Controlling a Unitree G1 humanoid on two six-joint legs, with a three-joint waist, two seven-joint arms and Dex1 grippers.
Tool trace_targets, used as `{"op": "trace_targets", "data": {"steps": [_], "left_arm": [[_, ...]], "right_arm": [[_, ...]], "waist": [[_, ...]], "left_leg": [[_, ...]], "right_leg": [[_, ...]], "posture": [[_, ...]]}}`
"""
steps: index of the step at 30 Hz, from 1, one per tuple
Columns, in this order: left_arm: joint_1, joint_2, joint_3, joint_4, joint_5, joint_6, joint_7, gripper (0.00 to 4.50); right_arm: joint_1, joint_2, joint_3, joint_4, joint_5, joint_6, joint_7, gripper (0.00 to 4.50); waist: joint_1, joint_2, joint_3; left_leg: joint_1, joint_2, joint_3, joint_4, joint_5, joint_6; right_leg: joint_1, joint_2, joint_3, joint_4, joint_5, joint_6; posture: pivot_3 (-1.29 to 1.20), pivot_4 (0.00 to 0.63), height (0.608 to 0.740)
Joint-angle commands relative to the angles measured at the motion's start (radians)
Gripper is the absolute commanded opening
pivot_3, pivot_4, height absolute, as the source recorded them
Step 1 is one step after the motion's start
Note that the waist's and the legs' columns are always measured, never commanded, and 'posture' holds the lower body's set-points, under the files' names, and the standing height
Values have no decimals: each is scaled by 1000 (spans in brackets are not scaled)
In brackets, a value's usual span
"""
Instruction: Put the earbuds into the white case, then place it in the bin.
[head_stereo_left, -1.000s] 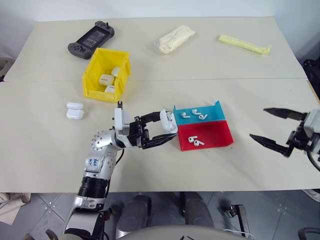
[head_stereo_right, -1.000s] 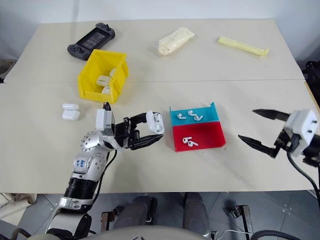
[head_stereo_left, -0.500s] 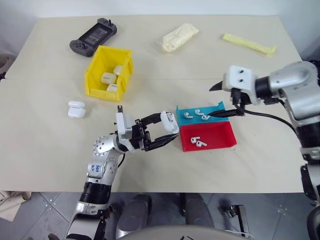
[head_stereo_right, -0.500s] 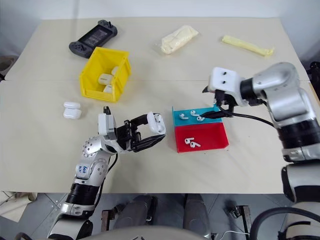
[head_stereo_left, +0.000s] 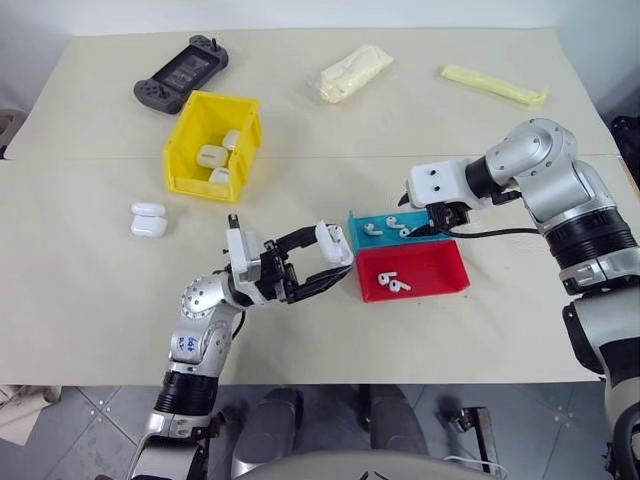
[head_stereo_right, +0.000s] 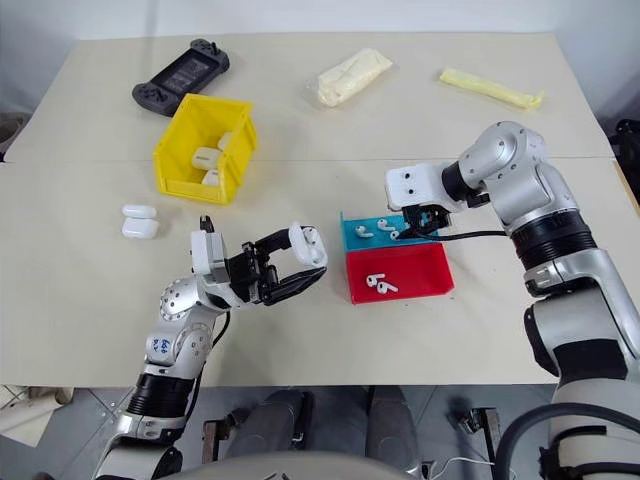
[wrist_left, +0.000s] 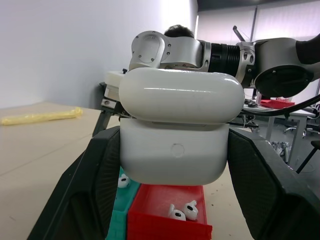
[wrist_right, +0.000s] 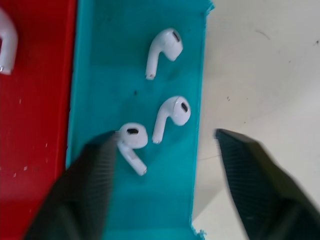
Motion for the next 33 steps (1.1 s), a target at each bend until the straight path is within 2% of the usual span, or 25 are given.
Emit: {"op": "trace_targets", "data": {"steps": [1, 8, 19, 33], "left_arm": [[1, -3, 0, -48, 0, -24, 13, 2799], [8, -2, -1, -51, 3, -33, 29, 2799], [16, 7, 7, -53, 3, -49, 48, 2799], [31, 21, 15, -74, 4, -53, 73, 2799]], "right_arm": [[-37, 2, -12, 14, -20, -69, 11, 1956], [-49, 6, -8, 32, -37, -132, 66, 1956], [-67, 70, 6, 98, -78, -183, 58, 1956], [-79, 86, 18, 163, -124, -253, 67, 1956]], "waist": [[-5, 0, 0], [-10, 0, 0], [-12, 0, 0], [-12, 0, 0]], "left_leg": [[0, 0, 0, 0, 0, 0], [0, 0, 0, 0, 0, 0], [0, 0, 0, 0, 0, 0], [0, 0, 1, 0, 0, 0]], "right_leg": [[0, 0, 0, 0, 0, 0], [0, 0, 0, 0, 0, 0], [-1, 0, 0, 1, 0, 0], [-1, 0, 1, 5, 0, 0]], "posture": [[0, 150, 740], [0, 150, 740], [0, 150, 740], [0, 150, 740]]}}
